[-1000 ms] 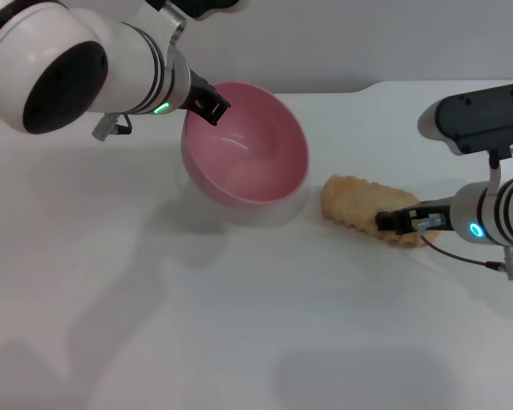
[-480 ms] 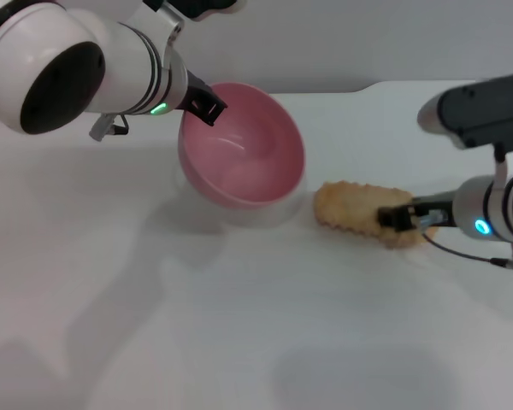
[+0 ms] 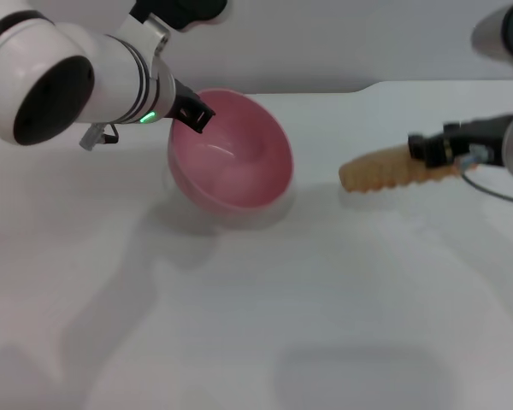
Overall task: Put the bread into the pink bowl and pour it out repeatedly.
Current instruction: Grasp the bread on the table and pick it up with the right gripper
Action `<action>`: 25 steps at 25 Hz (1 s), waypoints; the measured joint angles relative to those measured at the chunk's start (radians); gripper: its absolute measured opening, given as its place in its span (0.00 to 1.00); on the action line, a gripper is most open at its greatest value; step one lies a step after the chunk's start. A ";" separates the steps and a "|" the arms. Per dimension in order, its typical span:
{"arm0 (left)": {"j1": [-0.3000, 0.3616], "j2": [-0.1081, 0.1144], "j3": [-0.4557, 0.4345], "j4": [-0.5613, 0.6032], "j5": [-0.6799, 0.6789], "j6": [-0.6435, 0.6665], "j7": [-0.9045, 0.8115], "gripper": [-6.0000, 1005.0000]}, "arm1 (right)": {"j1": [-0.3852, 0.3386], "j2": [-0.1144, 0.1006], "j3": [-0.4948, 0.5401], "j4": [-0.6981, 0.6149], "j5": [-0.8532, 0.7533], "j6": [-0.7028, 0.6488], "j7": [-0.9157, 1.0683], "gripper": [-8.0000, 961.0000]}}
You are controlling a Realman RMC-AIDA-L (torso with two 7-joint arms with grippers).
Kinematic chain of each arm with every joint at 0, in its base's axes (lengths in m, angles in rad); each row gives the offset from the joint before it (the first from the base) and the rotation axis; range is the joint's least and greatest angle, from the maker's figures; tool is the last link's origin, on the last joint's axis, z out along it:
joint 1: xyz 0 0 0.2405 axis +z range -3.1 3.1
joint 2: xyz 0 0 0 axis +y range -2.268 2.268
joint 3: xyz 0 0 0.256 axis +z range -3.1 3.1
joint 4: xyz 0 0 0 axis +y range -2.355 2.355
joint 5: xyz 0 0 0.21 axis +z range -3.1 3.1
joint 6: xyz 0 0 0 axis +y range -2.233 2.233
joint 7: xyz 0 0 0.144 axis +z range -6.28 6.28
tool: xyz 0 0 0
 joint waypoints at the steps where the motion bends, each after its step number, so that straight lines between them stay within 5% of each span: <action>1: -0.002 -0.002 0.004 -0.011 -0.003 0.007 0.000 0.04 | 0.004 0.000 -0.005 -0.049 -0.002 0.015 -0.001 0.48; 10: -0.020 -0.006 0.043 -0.042 -0.011 0.027 -0.010 0.04 | 0.019 -0.001 -0.019 -0.168 -0.001 0.031 -0.002 0.37; 15: -0.027 -0.006 0.053 -0.043 -0.014 0.029 -0.012 0.04 | 0.024 -0.001 -0.025 -0.159 0.003 0.032 -0.002 0.13; 21: -0.020 0.000 0.009 -0.043 -0.005 0.016 -0.003 0.04 | 0.007 0.002 -0.067 -0.057 -0.024 0.023 0.006 0.01; 25: -0.019 0.001 0.003 -0.045 0.000 0.016 -0.002 0.04 | 0.001 0.002 -0.075 0.003 -0.033 0.002 0.027 0.16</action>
